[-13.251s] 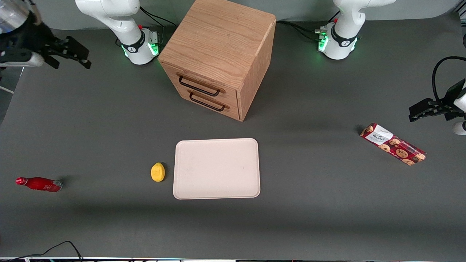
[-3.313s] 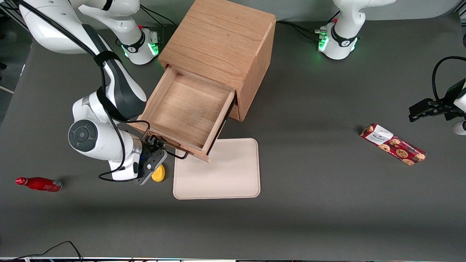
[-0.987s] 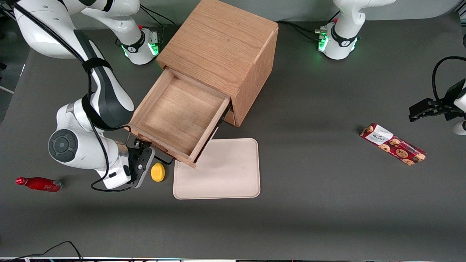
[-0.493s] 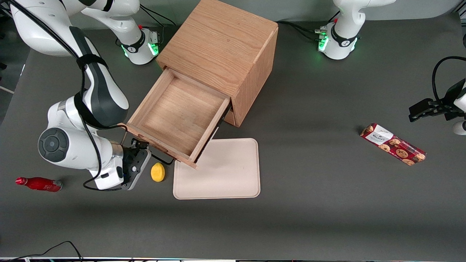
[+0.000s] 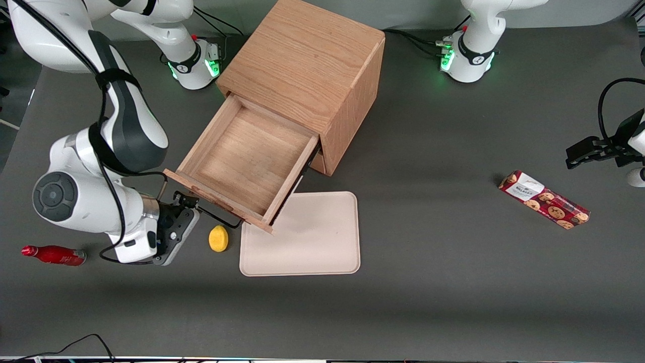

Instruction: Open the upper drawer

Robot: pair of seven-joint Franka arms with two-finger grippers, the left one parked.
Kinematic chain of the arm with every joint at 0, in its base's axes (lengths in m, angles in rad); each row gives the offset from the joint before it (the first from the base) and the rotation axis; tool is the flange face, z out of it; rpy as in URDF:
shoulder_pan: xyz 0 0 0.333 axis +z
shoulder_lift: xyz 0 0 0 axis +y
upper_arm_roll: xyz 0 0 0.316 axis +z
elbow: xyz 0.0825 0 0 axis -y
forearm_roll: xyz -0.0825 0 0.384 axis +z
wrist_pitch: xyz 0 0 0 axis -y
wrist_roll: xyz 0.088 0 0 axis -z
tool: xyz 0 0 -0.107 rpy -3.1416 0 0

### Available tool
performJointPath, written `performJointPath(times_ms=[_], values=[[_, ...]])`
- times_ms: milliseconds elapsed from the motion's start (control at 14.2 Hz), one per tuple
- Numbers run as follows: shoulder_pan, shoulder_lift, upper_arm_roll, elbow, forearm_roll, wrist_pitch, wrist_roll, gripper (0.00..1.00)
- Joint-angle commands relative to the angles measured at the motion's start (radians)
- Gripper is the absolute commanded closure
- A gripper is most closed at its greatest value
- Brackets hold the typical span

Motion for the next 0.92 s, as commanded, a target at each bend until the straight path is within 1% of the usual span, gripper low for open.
performJointPath(times_ms=[0, 211, 352, 493, 564, 705, 846], values=[[0.003, -0.105, 0.003, -0.005, -0.006, -0.104, 0.144, 0.0], [-0.002, -0.21, 0.003, -0.03, -0.004, -0.223, 0.23, 0.0], [0.003, -0.314, 0.005, -0.083, -0.004, -0.285, 0.342, 0.0], [0.006, -0.464, 0.005, -0.202, 0.005, -0.305, 0.504, 0.0], [0.004, -0.538, 0.005, -0.27, 0.018, -0.308, 0.552, 0.0], [-0.005, -0.677, -0.007, -0.402, 0.054, -0.308, 0.597, 0.0], [-0.007, -0.788, -0.029, -0.497, 0.087, -0.308, 0.603, 0.0]])
